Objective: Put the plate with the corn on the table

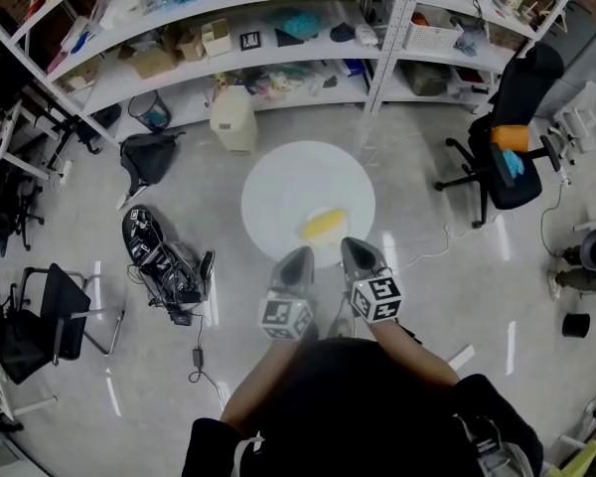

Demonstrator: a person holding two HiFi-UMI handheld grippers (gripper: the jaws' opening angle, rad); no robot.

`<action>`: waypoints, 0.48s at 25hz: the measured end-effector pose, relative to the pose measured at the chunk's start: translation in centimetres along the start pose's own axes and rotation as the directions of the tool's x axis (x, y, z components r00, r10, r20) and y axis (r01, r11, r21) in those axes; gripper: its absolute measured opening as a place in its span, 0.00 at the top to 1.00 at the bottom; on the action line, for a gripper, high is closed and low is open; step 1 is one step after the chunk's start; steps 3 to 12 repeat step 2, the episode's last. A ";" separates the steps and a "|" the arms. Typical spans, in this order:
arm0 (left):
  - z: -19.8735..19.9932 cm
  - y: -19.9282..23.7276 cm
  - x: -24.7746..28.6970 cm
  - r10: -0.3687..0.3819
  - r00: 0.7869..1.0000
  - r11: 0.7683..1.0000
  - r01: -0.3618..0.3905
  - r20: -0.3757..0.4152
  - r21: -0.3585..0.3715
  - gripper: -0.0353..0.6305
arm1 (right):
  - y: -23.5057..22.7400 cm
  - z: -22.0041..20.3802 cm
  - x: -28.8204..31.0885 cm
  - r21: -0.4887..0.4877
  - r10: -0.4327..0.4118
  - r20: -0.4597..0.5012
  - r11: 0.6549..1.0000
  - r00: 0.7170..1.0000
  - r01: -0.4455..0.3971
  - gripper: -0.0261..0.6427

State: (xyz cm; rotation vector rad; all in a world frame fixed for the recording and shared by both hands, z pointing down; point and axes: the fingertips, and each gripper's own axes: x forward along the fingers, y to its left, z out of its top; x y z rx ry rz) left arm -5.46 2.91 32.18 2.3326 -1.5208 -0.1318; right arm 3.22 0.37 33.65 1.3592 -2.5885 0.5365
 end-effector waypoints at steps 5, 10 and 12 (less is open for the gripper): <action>0.0 0.1 0.2 0.007 1.000 1.000 -0.007 -0.005 0.006 0.94 | -0.1 0.0 0.0 0.000 -0.003 -0.004 1.000 1.000 0.003 0.95; 0.0 0.1 0.2 0.007 1.000 1.000 -0.007 -0.005 0.006 0.94 | -0.1 0.0 0.0 0.000 -0.003 -0.004 1.000 1.000 0.003 0.95; 0.0 0.1 0.2 0.007 1.000 1.000 -0.007 -0.005 0.006 0.94 | -0.1 0.0 0.0 0.000 -0.003 -0.004 1.000 1.000 0.003 0.95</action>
